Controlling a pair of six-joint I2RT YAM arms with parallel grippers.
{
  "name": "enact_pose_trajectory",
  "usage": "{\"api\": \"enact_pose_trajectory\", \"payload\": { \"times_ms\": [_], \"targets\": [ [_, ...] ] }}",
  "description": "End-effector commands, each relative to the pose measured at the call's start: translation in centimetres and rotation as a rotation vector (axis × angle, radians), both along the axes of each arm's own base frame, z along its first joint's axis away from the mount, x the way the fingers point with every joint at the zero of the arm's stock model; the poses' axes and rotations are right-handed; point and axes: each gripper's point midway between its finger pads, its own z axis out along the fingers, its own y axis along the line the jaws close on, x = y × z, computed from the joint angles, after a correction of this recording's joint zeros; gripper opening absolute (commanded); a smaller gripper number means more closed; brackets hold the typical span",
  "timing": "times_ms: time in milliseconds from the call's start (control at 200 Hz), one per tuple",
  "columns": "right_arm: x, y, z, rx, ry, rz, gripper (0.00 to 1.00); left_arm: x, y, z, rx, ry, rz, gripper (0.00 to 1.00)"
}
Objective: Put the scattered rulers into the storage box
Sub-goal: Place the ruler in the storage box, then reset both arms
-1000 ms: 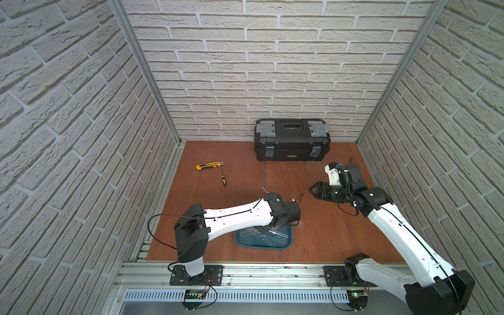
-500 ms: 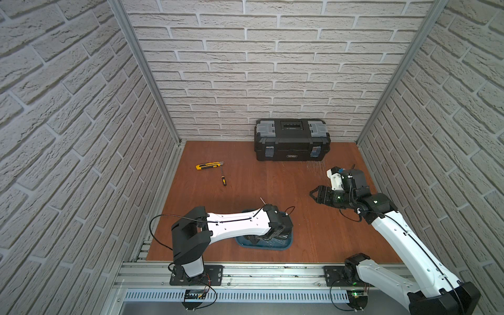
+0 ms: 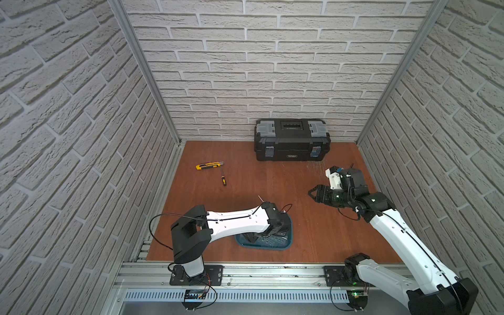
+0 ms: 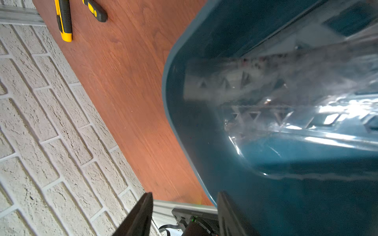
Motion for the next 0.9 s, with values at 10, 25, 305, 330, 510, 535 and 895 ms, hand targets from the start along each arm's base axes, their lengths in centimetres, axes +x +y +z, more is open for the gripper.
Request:
{"api": "enact_pose_trajectory", "payload": {
  "times_ms": [10, 25, 305, 330, 510, 535, 895],
  "targets": [
    [0.6, 0.4, 0.4, 0.02, -0.029, 0.0, 0.7, 0.4, 0.2, 2.1, -0.053, -0.026, 0.011, 0.59],
    [0.6, 0.3, 0.4, 0.015, -0.031, -0.001, 0.7, 0.5, 0.1, 2.4, -0.073, -0.032, 0.014, 0.6],
    [4.3, -1.6, 3.4, -0.147, -0.162, -0.039, 0.68, 9.3, -0.6, 12.9, -0.687, -0.292, 0.126, 0.98],
    [4.9, -2.3, 4.3, -0.181, -0.198, -0.068, 0.68, 10.5, -0.3, 14.1, -0.734, -0.343, 0.137, 0.98],
    [9.2, -5.0, 10.0, -0.308, -0.52, -0.209, 0.98, 18.8, 1.6, 20.4, -0.851, -0.647, 0.089, 0.98],
    [9.9, -5.3, 10.9, -0.306, -0.563, -0.241, 1.0, 19.6, 1.5, 20.7, -0.824, -0.669, 0.061, 0.98],
    [16.5, -9.7, 5.7, -0.769, -0.577, -0.231, 0.99, 26.7, 11.7, 13.0, -0.753, -0.779, 0.263, 0.98]
  ]
}}
